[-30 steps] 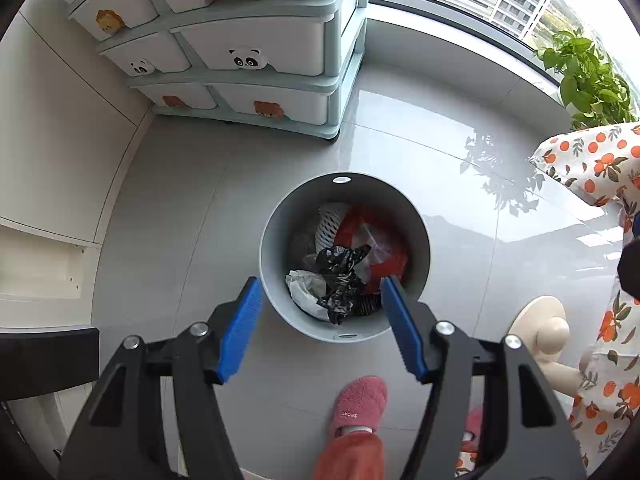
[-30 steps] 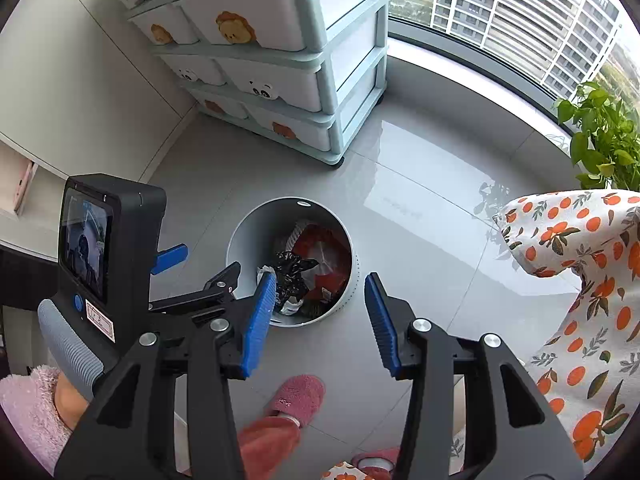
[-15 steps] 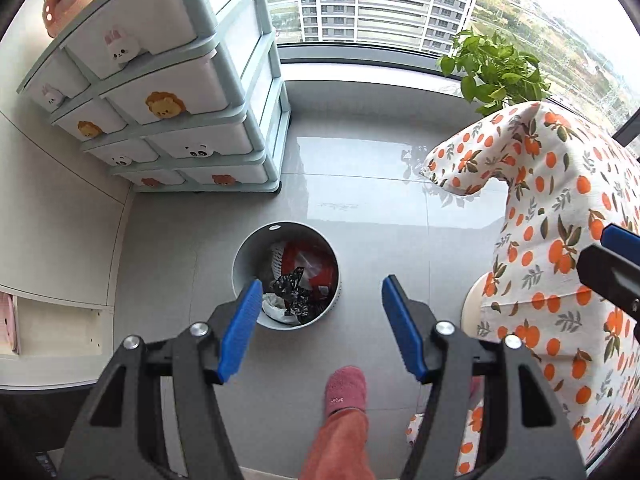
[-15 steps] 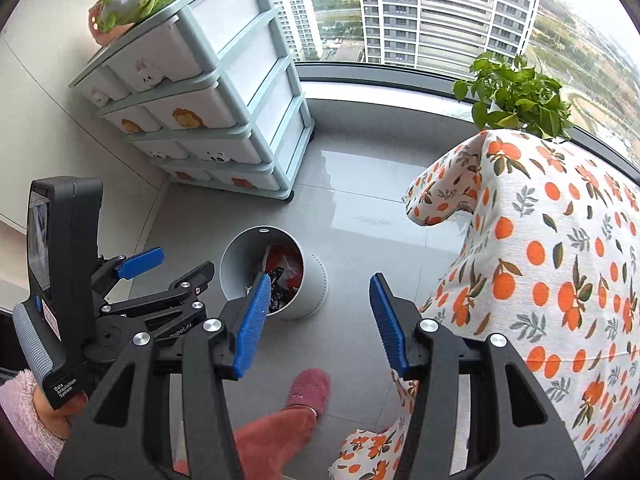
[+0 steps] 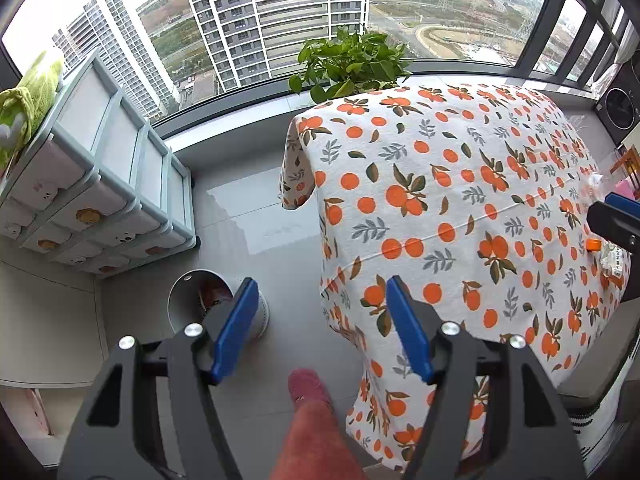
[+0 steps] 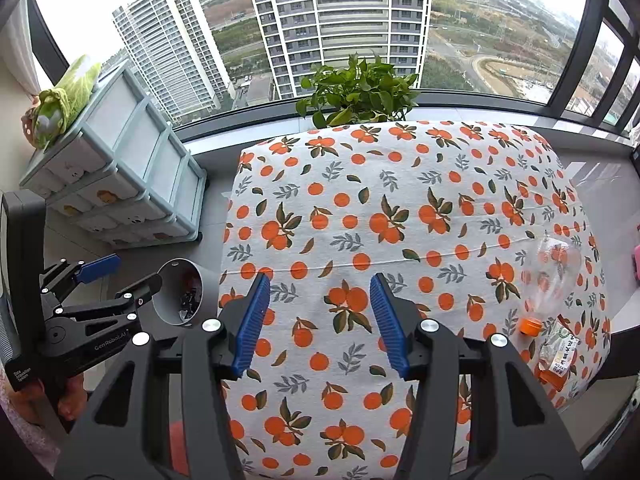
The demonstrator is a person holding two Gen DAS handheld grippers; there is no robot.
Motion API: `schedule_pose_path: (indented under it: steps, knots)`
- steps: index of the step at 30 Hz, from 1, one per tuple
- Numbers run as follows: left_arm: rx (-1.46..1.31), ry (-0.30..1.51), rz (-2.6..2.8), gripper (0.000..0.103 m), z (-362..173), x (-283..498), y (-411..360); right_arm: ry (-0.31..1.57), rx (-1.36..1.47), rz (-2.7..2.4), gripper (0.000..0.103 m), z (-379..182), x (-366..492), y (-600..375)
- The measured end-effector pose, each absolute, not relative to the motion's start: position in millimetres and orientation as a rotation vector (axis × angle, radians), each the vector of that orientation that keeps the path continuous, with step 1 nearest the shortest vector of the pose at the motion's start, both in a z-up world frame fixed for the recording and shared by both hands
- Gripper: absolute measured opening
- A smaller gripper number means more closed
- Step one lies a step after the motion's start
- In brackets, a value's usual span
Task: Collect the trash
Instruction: 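Move both open grippers back toward the table, then grasp the clear bottle by its orange cap with left gripper while right grasps snack packet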
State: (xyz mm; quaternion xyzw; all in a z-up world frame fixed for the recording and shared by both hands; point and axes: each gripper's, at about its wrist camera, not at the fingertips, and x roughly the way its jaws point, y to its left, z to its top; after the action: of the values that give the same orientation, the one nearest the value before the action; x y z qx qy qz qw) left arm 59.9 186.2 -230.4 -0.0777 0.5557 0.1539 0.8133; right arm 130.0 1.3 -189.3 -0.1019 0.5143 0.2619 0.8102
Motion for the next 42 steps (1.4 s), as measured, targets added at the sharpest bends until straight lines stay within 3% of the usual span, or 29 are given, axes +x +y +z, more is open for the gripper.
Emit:
schedule_pose_path:
  steps: [11, 18, 39, 42]
  knots:
    - [-0.081, 1.236, 0.087, 0.068, -238.6, 152.3, -27.7, 1.135, -0.117, 0.253, 0.053, -200.6, 177.8, -223.0]
    - [-0.004, 1.255, -0.024, 0.068, -257.4, 195.9, -117.0, 1.19, 0.018, 0.153, 0.053, -236.5, 187.3, -292.6]
    - [-0.019, 1.34, -0.046, 0.068, -333.8, 262.1, -164.6, 1.271, 0.094, 0.176, 0.053, -306.8, 191.4, -311.8]
    - [-0.058, 1.342, -0.035, 0.053, -338.8, 263.8, -159.7, 1.274, 0.09, 0.182, 0.053, -307.9, 192.1, -310.8]
